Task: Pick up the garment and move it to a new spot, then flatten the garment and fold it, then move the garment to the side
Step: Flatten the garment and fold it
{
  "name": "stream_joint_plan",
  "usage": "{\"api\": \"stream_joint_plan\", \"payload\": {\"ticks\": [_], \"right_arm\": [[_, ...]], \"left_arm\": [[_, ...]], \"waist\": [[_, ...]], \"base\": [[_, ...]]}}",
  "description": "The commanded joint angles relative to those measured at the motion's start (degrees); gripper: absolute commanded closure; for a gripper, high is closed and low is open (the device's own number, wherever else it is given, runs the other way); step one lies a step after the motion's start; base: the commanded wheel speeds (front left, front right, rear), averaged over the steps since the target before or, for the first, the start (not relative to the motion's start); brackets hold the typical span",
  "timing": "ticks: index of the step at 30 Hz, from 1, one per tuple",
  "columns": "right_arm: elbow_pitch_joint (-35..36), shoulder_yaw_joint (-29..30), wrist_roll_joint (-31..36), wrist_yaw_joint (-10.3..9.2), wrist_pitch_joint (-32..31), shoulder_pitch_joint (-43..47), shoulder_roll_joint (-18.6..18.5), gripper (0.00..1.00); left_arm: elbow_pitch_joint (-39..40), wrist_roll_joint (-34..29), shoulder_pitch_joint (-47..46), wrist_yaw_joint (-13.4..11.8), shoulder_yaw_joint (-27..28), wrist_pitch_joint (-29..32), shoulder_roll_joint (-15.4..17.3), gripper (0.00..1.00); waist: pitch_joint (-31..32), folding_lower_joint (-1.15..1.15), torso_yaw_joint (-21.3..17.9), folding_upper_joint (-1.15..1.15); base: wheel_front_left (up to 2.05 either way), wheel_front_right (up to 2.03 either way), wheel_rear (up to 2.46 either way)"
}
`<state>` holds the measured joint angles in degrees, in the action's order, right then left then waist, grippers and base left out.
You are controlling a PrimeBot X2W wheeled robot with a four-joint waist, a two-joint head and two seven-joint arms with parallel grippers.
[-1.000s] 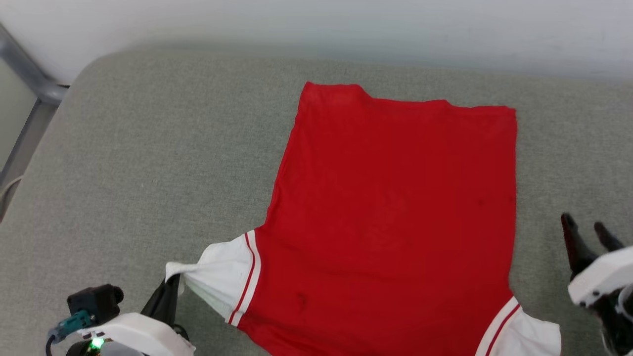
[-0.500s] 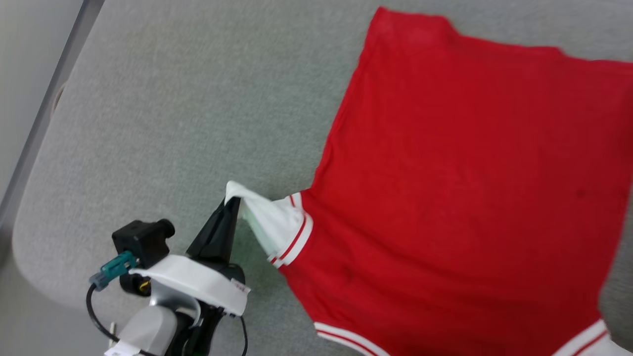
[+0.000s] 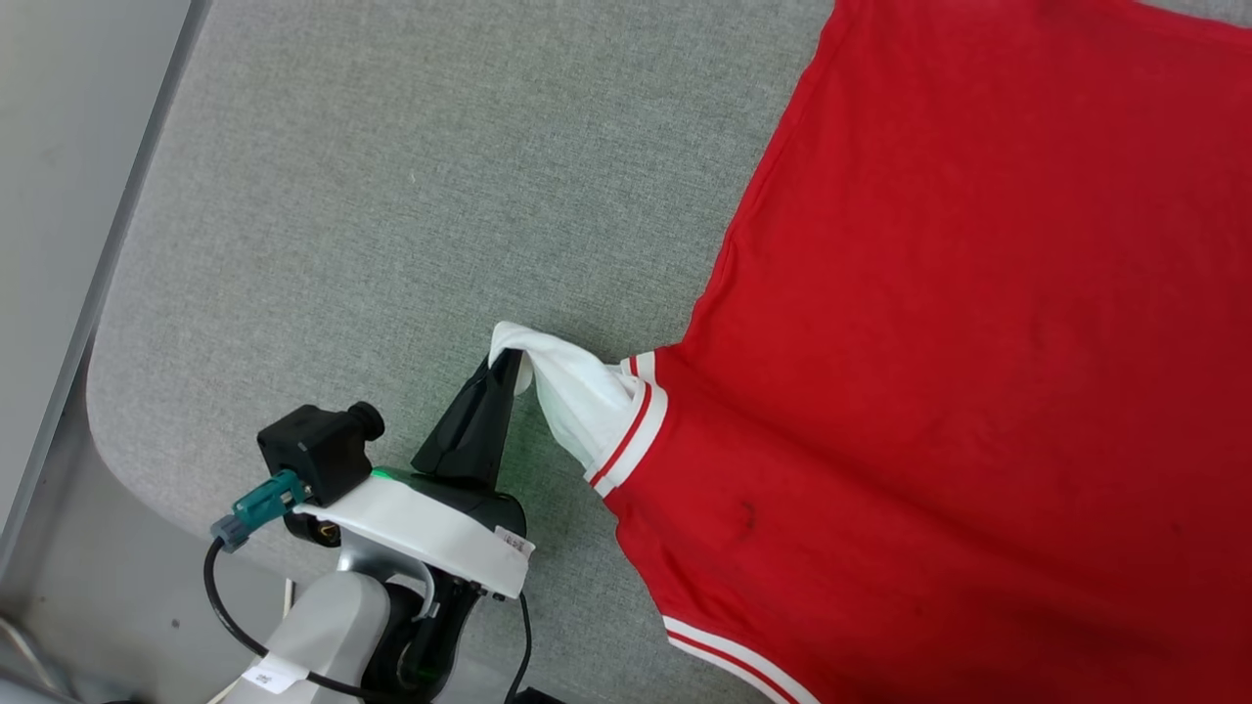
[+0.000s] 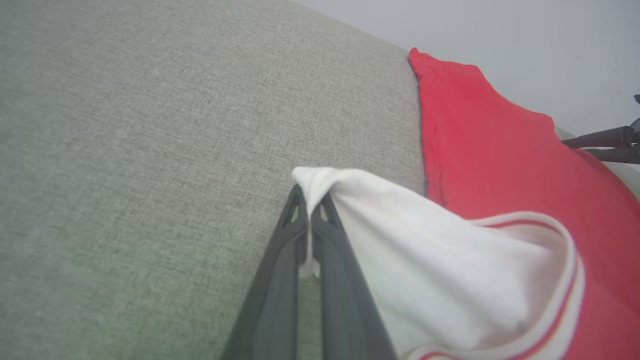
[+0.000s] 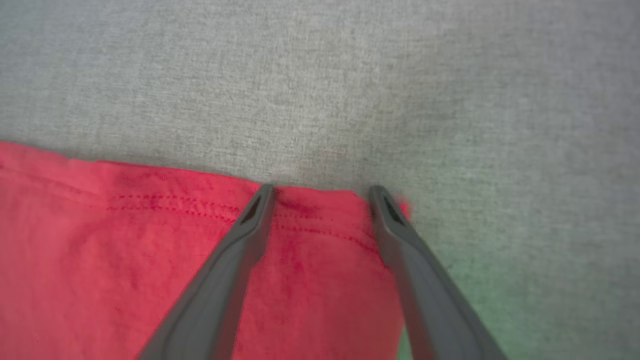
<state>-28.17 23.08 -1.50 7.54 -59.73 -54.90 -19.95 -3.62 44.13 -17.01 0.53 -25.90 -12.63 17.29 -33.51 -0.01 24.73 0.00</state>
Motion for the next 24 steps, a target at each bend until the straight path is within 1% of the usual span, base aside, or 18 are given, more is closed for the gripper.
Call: {"api": "stream_joint_plan", "payload": {"ticks": [1, 4, 6, 10, 13, 16, 21, 24], "right_arm": [[-6.77, 0.98, 2.13, -0.11, -6.05, 8.83, 3.8, 1.0], [-5.33, 2.2, 2.71, -0.1, -5.78, 9.11, 4.86, 1.0], [-4.01, 2.31, 2.54, -0.1, -4.41, 8.64, 4.63, 1.0], [-1.19, 1.15, 1.13, -0.1, -2.06, 7.81, 2.81, 1.0], [1.46, 0.23, -0.96, -0.1, -0.72, 9.06, 1.15, 1.0], [4.89, -0.17, -3.26, -0.1, 0.05, 12.75, 0.11, 1.0], [12.14, 0.56, -7.19, -0.1, -0.21, 22.53, 1.02, 1.0], [17.11, 1.15, -9.73, -0.1, 0.02, 28.92, 2.48, 1.0]], "left_arm": [[-0.25, 0.18, -0.68, 0.29, -0.01, -0.39, -0.33, 1.0], [-0.69, 0.22, -0.51, 0.05, 0.22, -0.41, -0.02, 1.0], [-1.02, 0.21, -0.07, -0.28, 0.37, -0.31, 0.37, 1.0], [-2.02, 0.21, 1.49, -1.11, 0.75, 0.08, 1.35, 1.0], [-2.5, 0.19, 2.85, -2.21, 1.13, 0.56, 2.2, 1.0], [-2.13, 0.36, 4.78, -3.68, 1.56, 1.26, 3.24, 1.0], [-1.37, 0.97, 8.19, -5.89, 2.61, 2.27, 4.89, 1.0], [-1.66, 1.53, 10.1, -6.86, 3.26, 2.96, 5.79, 1.0]], "waist": [[0.36, 0.01, -0.1, 0.0], [1.02, 0.01, -0.46, 0.0], [2.0, 0.01, -0.96, 0.0], [5.67, 0.01, -2.67, 0.0], [9.26, 0.01, -4.47, 0.0], [12.81, 0.01, -6.44, 0.0], [17.97, 0.01, -10.83, 0.0], [20.33, 0.01, -13.76, 0.0]], "base": [[0.0, 0.0, 0.0], [0.0, 0.0, 0.0], [0.0, 0.0, 0.0], [0.0, 0.0, 0.0], [0.0, 0.0, 0.0], [0.0, 0.0, 0.0], [0.0, 0.0, 0.0], [0.0, 0.0, 0.0]]}}
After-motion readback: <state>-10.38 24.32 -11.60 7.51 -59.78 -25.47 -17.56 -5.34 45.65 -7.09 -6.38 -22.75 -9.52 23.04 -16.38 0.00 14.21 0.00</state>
